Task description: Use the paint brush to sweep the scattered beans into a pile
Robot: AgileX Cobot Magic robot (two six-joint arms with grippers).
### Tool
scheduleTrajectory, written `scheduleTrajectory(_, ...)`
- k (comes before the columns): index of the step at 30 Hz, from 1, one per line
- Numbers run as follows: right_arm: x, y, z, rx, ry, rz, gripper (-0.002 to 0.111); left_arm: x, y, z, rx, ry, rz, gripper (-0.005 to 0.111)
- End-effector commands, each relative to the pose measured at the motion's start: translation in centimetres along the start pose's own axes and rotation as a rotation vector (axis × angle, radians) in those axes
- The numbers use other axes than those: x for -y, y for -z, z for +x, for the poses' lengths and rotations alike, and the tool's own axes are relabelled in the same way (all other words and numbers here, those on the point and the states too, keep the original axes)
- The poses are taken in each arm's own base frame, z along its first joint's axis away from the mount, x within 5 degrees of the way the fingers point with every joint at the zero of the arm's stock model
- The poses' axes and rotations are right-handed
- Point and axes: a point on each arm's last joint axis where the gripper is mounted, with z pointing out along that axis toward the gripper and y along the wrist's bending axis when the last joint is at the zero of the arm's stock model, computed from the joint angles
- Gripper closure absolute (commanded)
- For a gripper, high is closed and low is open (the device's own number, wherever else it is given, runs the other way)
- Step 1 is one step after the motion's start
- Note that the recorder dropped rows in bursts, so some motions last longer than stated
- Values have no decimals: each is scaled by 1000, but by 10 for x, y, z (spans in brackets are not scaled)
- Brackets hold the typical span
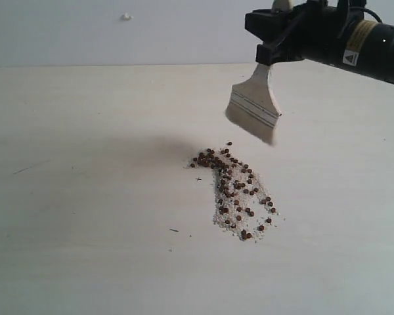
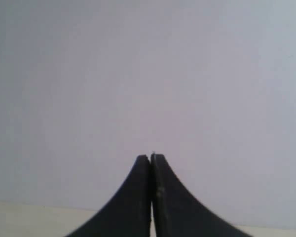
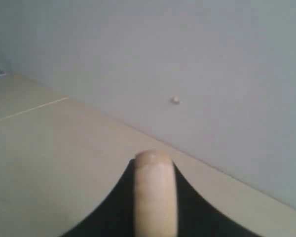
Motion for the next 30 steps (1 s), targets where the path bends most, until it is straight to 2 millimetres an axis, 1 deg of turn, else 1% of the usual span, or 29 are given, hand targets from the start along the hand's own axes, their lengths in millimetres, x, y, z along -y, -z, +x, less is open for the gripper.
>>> scheduleTrajectory(1, 1, -19, -10, -37, 69, -219, 108, 0, 0, 1, -3, 5, 0, 107)
scheduleTrajectory(5, 12, -29, -15, 12, 38, -433, 108, 0, 0, 1, -3, 5, 0, 107)
scheduleTrajectory(6, 19, -32, -14, 20, 32, -475, 108, 0, 0, 1, -3, 5, 0, 107)
scheduleTrajectory(8, 38, -41, -7, -21, 20, -478, 108, 0, 0, 1, -3, 5, 0, 107)
scheduleTrajectory(11, 58, -55, -5, -81, 30, -497, 108, 0, 0, 1, -3, 5, 0, 107)
scheduleTrajectory(14, 72, -70, 2, -120, 37, -511, 108, 0, 0, 1, -3, 5, 0, 107)
scheduleTrajectory(17, 84, -84, 5, -100, 58, -506, 108, 0, 0, 1, -3, 5, 0, 107)
scheduleTrajectory(20, 93, -93, 9, -90, 63, -502, 108, 0, 0, 1, -3, 5, 0, 107)
scheduleTrajectory(22, 95, -96, 10, -84, 36, -497, 108, 0, 0, 1, -3, 5, 0, 107)
scheduleTrajectory(23, 96, -97, 6, -63, 15, -489, 108, 0, 0, 1, -3, 5, 0, 107)
scheduleTrajectory(27, 100, -97, -13, 34, -226, -447, 108, 0, 0, 1, -3, 5, 0, 107)
scheduleTrajectory(30, 94, -97, -23, 39, -268, -458, 108, 0, 0, 1, -3, 5, 0, 107)
